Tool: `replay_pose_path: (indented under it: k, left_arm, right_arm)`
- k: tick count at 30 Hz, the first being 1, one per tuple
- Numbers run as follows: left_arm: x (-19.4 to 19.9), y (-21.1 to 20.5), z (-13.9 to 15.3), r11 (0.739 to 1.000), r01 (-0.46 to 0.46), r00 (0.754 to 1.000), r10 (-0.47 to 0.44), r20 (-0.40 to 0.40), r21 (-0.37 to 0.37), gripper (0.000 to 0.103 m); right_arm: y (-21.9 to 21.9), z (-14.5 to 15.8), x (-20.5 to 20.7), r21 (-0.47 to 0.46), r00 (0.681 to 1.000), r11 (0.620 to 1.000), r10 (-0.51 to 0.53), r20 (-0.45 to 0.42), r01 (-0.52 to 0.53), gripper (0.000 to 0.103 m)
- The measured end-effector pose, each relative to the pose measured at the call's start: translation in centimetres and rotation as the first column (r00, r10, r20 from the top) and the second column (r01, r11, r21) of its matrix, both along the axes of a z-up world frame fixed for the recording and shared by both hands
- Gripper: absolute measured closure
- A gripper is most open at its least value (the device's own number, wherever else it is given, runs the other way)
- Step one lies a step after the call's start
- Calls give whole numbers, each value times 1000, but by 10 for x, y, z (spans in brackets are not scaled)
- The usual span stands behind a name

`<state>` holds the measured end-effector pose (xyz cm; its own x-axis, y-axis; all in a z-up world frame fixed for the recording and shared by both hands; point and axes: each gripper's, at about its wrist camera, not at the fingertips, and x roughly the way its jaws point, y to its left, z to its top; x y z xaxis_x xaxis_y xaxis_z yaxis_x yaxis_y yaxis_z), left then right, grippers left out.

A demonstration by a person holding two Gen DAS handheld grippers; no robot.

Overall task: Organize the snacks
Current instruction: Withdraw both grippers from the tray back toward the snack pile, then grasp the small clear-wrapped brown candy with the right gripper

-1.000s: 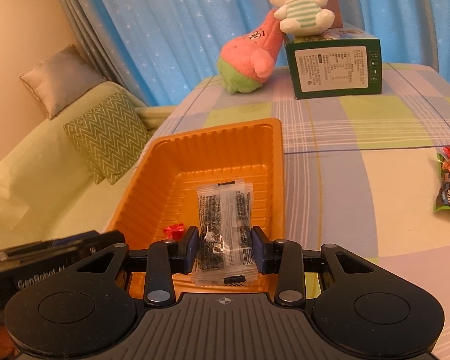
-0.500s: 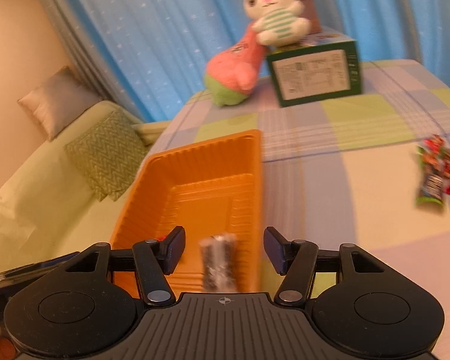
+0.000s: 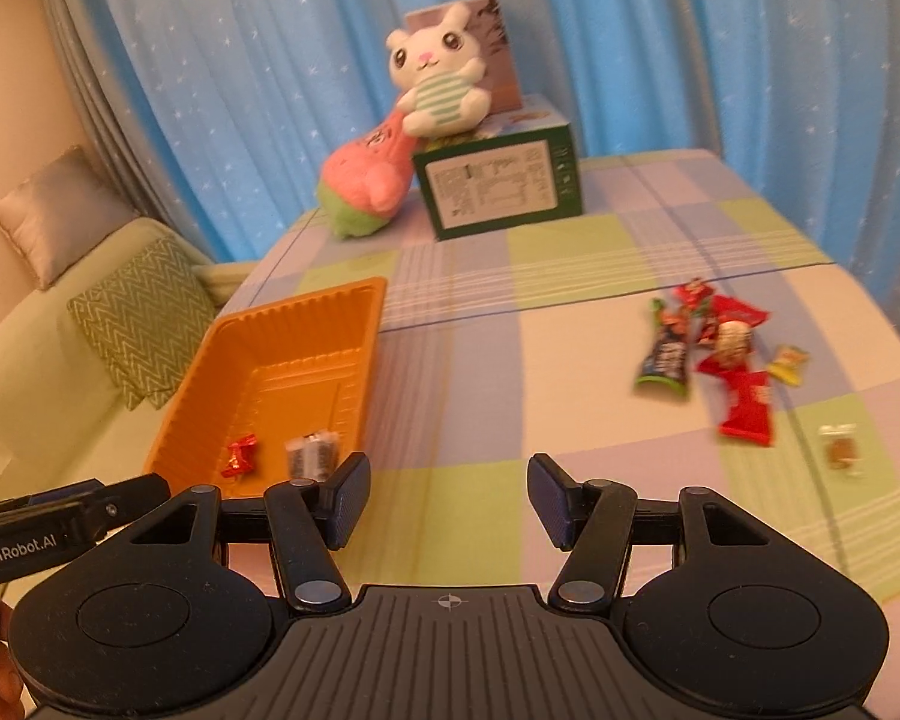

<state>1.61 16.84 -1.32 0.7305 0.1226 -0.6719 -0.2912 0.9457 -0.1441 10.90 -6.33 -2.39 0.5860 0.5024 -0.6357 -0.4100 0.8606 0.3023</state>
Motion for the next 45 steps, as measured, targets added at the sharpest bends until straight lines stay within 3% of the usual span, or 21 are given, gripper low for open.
replay_pose_path:
  k: [10,29,36,45]
  left_arm:
    - [-1,-45,10,998,59,998,-58,12,-4,22]
    - [28,-114,-1,983,186,981,-186,56,0,20]
    - [44,-138,-3,971,236,969,-238,73,30,20]
    - [72,-163,-14,955,295,955,-296,27,28,20]
  right_arm:
    - [-57,14,-12,1,995,995,-102,13,102,32]
    - [-165,2,-20,-20,938,939,-343,57,345,30]
    - [-179,-4,-12,-18,931,933,-358,74,360,30]
    - [-188,-21,4,-22,931,932,-358,76,361,30]
